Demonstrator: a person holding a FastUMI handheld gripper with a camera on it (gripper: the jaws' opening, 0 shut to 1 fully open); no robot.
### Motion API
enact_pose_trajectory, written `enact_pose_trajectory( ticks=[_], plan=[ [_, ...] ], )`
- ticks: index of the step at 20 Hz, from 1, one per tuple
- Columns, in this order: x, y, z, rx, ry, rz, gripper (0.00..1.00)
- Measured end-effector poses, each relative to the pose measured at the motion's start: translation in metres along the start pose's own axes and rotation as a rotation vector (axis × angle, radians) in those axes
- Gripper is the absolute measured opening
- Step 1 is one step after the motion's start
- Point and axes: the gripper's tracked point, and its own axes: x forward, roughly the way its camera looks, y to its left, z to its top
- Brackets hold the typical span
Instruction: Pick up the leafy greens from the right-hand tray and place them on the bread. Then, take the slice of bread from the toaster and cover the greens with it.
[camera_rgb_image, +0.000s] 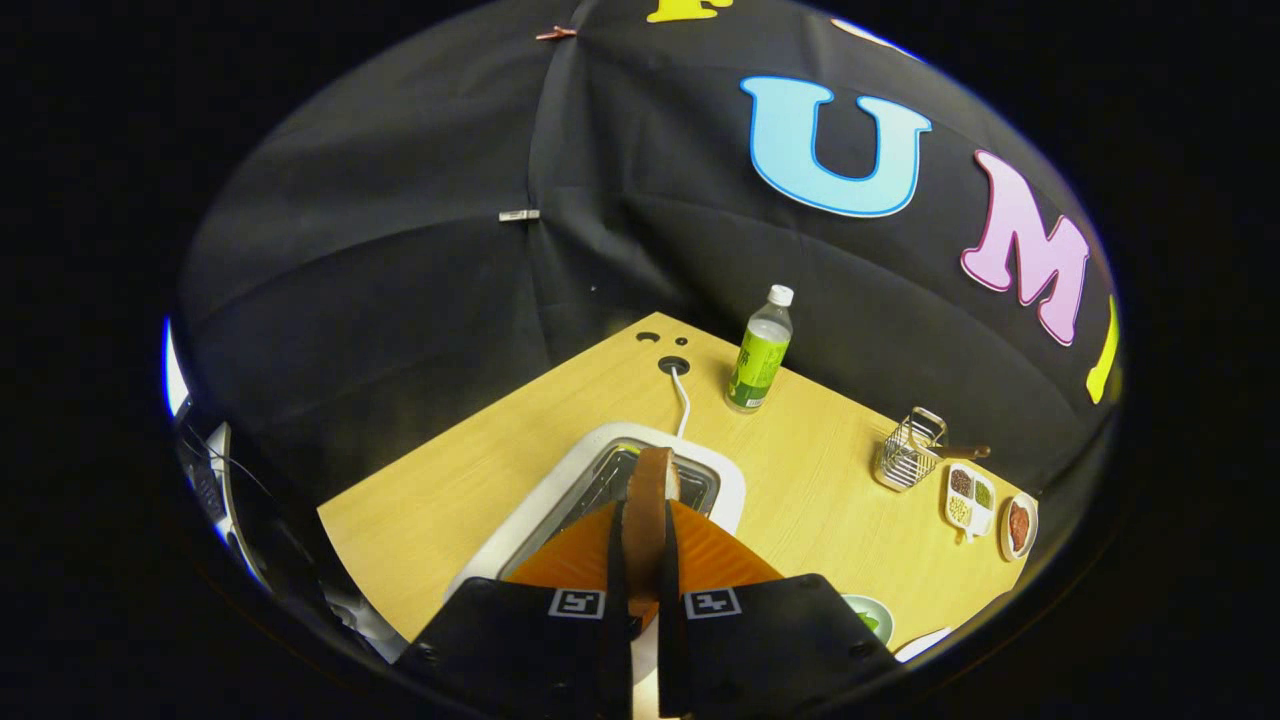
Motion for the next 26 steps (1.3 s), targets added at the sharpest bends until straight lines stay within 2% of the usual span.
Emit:
enact_pose_trajectory(
  ticks=[7,10,13,20,26],
  plan=[
    [-0.038,-0.032,0.047,0.107,-0.093,-0.012,0.14],
    [-0.058,-0.064,0.064,0.166,-0.134,-0.036,0.14],
    [-0.074,-0.101,0.062,0.195,-0.157,-0.076,0.14],
    [-0.085,-0.163,-0.010,0.295,-0.086,-0.104,0.14],
    [-0.068,-0.176,-0.083,0.476,0.009,-0.022,0.14]
  ],
)
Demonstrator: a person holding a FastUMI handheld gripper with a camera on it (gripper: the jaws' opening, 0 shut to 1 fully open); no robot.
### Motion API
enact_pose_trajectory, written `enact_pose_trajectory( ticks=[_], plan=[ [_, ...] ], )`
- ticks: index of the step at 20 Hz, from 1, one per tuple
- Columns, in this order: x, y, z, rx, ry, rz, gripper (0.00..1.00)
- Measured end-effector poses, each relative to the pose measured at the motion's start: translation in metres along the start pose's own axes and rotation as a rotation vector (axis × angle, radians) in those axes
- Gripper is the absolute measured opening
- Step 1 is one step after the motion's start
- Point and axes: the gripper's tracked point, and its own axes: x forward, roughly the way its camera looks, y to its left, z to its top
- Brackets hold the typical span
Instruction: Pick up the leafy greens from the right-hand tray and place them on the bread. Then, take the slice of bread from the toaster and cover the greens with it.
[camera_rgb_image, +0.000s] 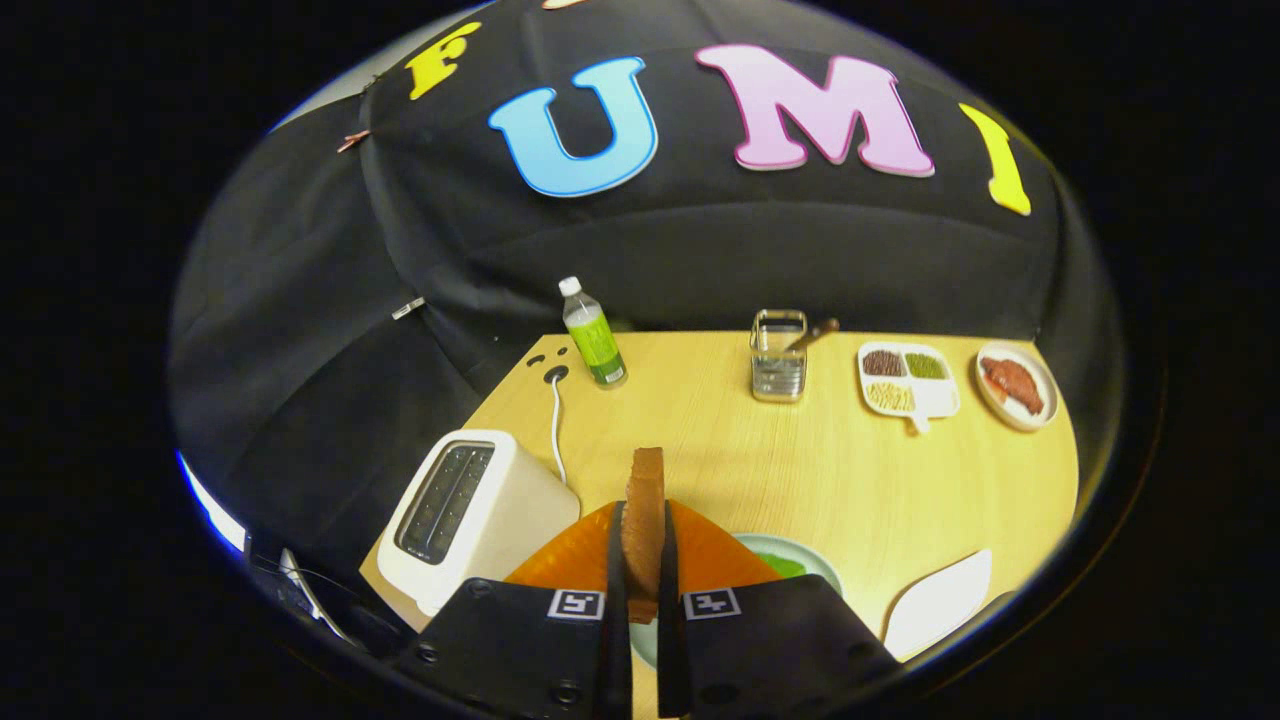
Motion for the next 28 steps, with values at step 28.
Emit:
enact_pose_trajectory(
  ticks=[28],
  plan=[
    [0.027,-0.125,-0.103,0.174,0.114,-0.090,0.44]
  ],
)
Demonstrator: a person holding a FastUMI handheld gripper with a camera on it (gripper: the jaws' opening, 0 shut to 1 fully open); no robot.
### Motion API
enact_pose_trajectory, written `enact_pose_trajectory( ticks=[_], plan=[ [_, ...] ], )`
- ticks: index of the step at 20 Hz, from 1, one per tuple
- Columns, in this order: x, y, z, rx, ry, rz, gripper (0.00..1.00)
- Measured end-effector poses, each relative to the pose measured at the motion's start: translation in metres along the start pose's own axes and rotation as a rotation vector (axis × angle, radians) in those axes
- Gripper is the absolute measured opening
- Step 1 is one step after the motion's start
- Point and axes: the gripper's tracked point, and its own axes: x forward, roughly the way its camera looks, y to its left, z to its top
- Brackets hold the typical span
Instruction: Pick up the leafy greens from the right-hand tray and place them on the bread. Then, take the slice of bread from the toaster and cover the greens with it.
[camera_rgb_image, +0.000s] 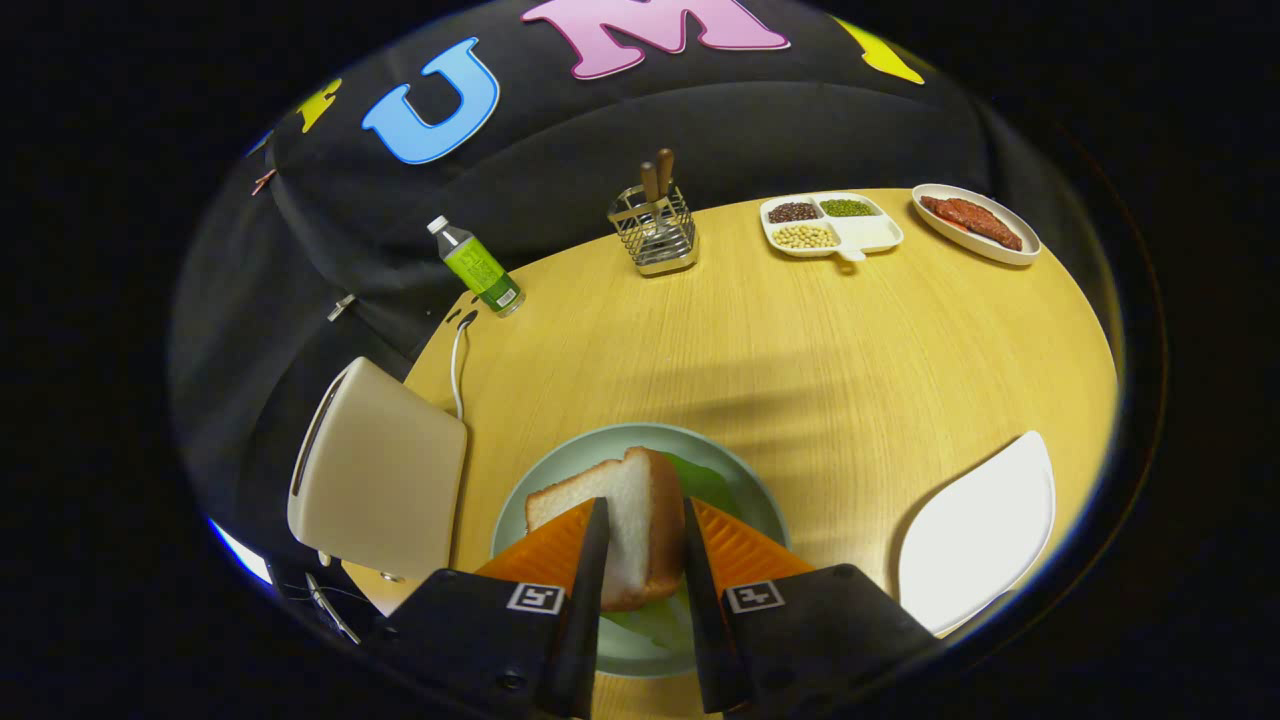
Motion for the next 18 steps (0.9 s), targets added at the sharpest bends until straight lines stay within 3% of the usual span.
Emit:
enact_pose_trajectory(
  ticks=[3,5,7,9,18],
  plan=[
    [-0.011,-0.020,0.010,-0.055,-0.037,-0.064,0.56],
    [-0.021,-0.024,0.015,-0.059,-0.041,-0.071,0.78],
    [-0.034,-0.029,0.026,-0.069,-0.063,-0.081,0.79],
    [-0.054,-0.034,0.044,-0.098,-0.111,-0.108,0.97],
    [-0.179,-0.024,0.138,-0.221,-0.456,-0.246,0.98]
  ],
)
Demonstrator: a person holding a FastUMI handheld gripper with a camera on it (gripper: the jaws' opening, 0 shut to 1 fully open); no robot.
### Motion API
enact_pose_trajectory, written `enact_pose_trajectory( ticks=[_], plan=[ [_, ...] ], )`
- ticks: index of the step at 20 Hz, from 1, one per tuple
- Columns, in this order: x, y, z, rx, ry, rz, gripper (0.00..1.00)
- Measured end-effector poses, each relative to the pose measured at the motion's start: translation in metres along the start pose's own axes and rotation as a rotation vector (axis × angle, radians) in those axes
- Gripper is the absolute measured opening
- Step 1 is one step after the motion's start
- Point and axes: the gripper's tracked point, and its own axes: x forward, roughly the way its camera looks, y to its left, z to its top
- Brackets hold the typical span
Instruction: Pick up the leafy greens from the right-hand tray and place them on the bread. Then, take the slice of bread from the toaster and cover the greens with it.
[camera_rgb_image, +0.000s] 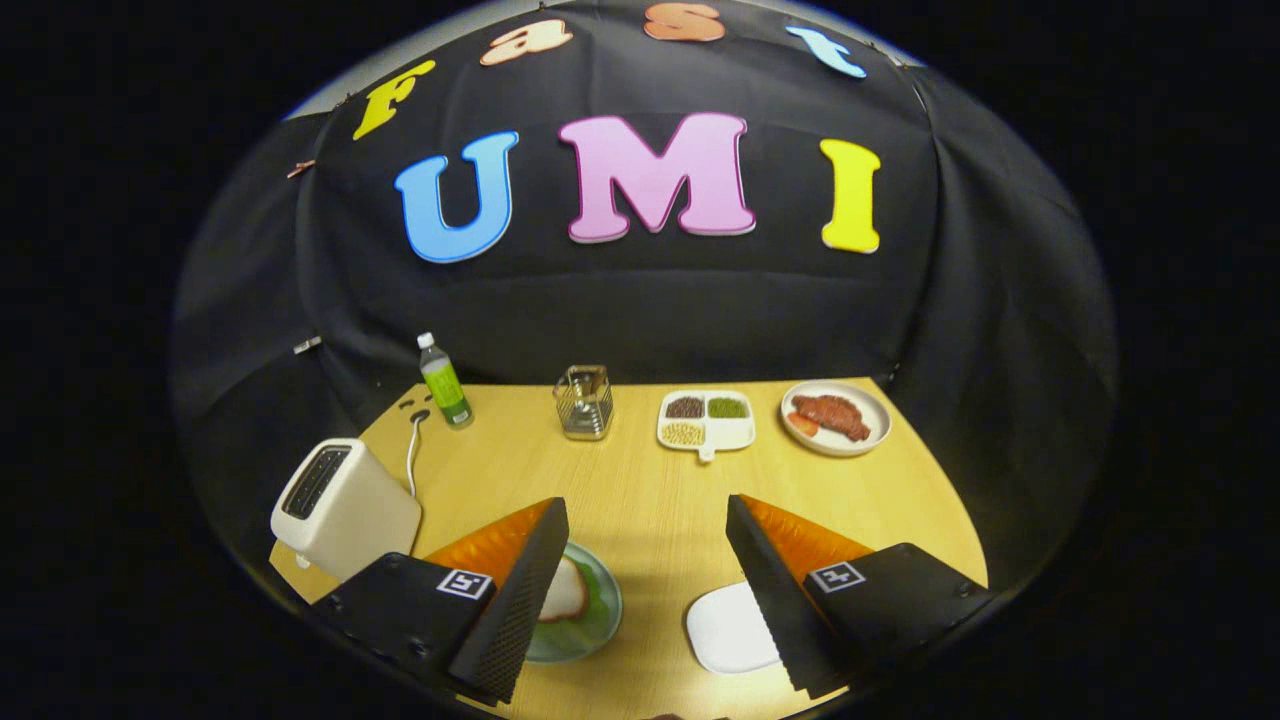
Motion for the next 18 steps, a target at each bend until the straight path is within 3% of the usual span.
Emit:
enact_pose_trajectory(
  ticks=[4,8,18],
  plan=[
    [-0.039,-0.002,0.054,-0.032,-0.173,-0.068,0.98],
    [-0.075,0.006,0.079,-0.043,-0.253,-0.101,0.99],
    [-0.141,0.011,0.071,-0.050,-0.290,-0.120,0.96]
  ],
)
